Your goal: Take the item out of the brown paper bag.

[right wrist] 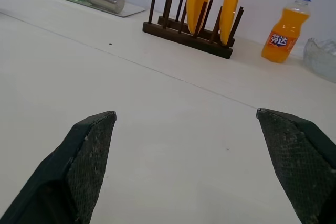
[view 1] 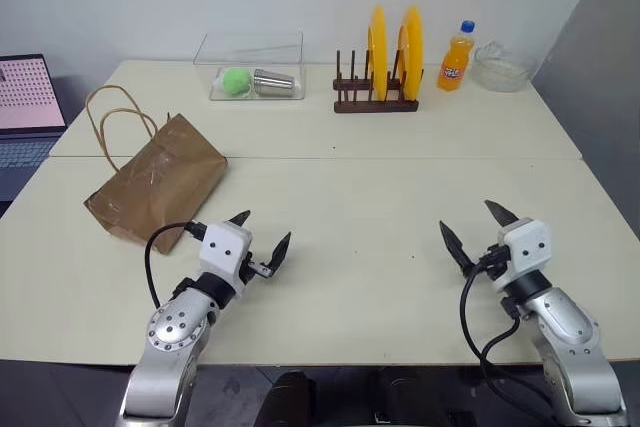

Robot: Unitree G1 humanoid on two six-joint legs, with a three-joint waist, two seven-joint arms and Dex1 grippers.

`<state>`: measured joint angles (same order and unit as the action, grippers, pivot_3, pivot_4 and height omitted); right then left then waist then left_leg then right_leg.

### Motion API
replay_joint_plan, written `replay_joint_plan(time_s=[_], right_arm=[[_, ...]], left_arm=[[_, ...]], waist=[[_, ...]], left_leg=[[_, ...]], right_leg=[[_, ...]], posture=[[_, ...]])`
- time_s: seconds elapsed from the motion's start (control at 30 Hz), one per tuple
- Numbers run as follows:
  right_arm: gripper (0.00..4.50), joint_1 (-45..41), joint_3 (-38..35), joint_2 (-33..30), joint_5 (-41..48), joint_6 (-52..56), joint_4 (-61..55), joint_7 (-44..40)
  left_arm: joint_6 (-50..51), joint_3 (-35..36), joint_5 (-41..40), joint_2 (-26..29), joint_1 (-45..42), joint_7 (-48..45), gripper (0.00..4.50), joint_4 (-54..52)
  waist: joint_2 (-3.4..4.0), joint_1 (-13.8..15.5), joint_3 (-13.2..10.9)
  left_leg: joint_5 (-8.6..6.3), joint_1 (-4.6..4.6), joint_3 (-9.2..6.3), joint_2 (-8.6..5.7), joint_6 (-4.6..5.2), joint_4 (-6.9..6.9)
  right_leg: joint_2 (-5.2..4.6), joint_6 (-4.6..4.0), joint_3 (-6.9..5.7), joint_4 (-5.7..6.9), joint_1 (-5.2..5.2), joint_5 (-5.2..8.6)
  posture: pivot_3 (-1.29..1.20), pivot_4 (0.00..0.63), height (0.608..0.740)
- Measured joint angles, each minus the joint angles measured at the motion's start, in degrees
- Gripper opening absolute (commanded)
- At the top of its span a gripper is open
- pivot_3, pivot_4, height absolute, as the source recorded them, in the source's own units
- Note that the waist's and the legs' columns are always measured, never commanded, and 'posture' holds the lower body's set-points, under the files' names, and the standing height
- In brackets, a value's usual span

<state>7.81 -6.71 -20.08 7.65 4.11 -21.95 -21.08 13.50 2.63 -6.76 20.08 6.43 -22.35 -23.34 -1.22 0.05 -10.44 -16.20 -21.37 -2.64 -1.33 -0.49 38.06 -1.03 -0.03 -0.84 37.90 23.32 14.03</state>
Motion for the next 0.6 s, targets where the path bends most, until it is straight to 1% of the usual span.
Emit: replay_joint_plan(time_s=[0.17,0.37,0.5,0.6], right_arm=[[4.5,-0.8,-0.08,0.23,0.01,-1.08,0.93,0.06],[4.5,-1.35,0.6,-0.57,0.02,-2.61,1.44,-1.64],[4.5,-1.44,2.83,-3.16,1.42,-1.89,1.03,-6.2],[4.5,-4.2,4.88,-7.08,7.29,2.46,-2.33,-12.67]], left_arm=[[-0.82,1.18,-2.07,-0.34,-0.75,-0.71,4.45,0.77],[-4.18,2.13,-1.14,-0.35,-0.99,0.45,4.45,0.8],[-5.67,2.38,0.05,-1.05,-0.03,2.28,4.45,0.27],[-5.75,4.5,0.53,-2.14,2.71,4.96,4.45,-2.7]], waist=[[0.0,-0.01,0.0],[0.0,0.01,0.0],[0.0,-0.02,0.0],[-0.02,-0.27,-0.04]], left_leg=[[0.0,0.0,-0.01,0.0,0.0,0.0],[0.0,0.0,0.01,0.0,0.0,0.0],[0.0,0.0,0.02,0.0,0.0,0.0],[0.0,0.01,0.01,0.01,0.0,0.0]], right_leg=[[0.0,0.0,0.0,0.0,0.0,0.0],[0.0,0.0,0.01,-0.02,0.0,0.0],[0.0,0.0,0.03,-0.01,0.0,0.0],[0.0,0.0,0.03,0.0,0.0,0.0]], posture=[[0.0,0.15,0.74],[0.0,0.15,0.74],[0.0,0.15,0.74],[0.0,0.15,0.74]])
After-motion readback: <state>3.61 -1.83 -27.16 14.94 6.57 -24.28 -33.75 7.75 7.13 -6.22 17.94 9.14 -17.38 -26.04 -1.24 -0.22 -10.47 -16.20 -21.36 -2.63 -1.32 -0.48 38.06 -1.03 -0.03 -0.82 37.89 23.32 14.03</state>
